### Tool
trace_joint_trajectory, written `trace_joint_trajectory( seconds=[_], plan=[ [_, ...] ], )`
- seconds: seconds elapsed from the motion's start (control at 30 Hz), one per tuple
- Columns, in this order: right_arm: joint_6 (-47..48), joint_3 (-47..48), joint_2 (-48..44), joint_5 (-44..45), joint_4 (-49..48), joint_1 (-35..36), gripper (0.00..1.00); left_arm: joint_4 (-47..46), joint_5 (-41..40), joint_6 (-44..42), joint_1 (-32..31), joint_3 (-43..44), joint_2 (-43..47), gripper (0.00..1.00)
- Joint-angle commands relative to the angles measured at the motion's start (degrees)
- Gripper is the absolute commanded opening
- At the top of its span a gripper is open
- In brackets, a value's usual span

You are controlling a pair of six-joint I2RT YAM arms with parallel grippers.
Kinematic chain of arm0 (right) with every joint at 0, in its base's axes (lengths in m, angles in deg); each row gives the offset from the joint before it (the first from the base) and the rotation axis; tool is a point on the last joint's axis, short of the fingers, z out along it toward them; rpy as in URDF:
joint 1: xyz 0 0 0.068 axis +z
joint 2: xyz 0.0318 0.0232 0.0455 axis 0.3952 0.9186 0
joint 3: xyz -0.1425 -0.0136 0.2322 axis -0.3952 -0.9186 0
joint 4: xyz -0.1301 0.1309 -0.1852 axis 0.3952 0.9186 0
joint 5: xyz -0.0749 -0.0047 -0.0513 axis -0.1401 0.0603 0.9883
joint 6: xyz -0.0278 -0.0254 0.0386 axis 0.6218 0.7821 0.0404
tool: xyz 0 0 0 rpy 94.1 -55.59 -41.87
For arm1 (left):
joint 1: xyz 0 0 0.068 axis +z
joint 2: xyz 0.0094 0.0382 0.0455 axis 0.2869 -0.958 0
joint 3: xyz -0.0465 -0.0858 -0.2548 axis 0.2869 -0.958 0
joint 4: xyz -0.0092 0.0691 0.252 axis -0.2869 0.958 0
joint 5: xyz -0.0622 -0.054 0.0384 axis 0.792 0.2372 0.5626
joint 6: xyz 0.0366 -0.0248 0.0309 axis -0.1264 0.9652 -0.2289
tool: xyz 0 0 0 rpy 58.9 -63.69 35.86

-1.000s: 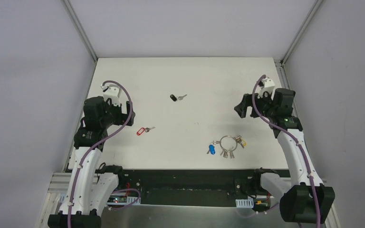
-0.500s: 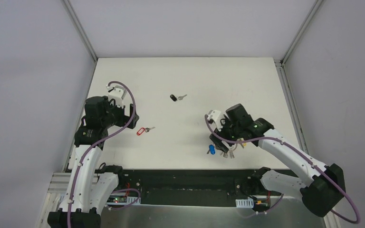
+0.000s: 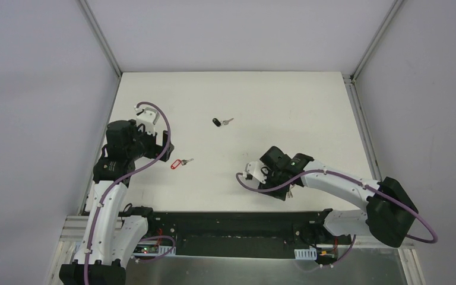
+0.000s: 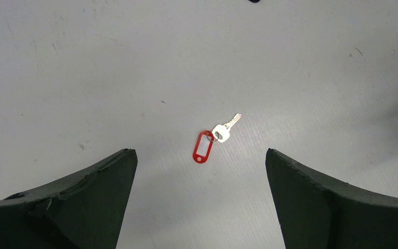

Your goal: Put the keys on the keyring

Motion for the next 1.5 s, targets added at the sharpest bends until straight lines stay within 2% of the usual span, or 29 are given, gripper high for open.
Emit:
trace_joint_trajectory(
  seconds=[0.0,0.4,0.63,0.87,1.03,1.27,1.47],
  plan=[
    [2.8,-0.4,1.9,2.8,-1.1,1.8,0.57,-0.6,2.2,-1.0,0.0,0.1,-0.2,0.99],
    [5.7,-0.3,6.9,6.7,-2.5,4.0,0.44,-0.6,3.5,-1.3,0.0,0.0,-0.2,0.99],
    [5.7,-0.3,8.2,6.6,-3.9,4.3,0.32,-0.7,3.8,-1.5,0.0,-0.1,-0.1,0.99],
    [5.0,1.7,8.7,6.5,-5.3,4.2,0.1,-1.0,4.5,-1.6,0.0,-0.1,-0.4,0.99],
    [4.4,3.4,9.1,6.6,-6.3,4.1,0.0,-1.1,4.9,-1.6,0.0,0.4,-1.2,0.99],
    [3.3,6.8,6.9,3.8,-8.5,0.2,0.0,-2.2,5.9,-1.9,0.0,1.0,-3.4,0.99],
    [1.5,13.8,4.9,-5.9,-10.6,-4.7,0.0,-2.3,9.4,-1.1,-3.6,5.1,-7.8,0.99]
  ],
)
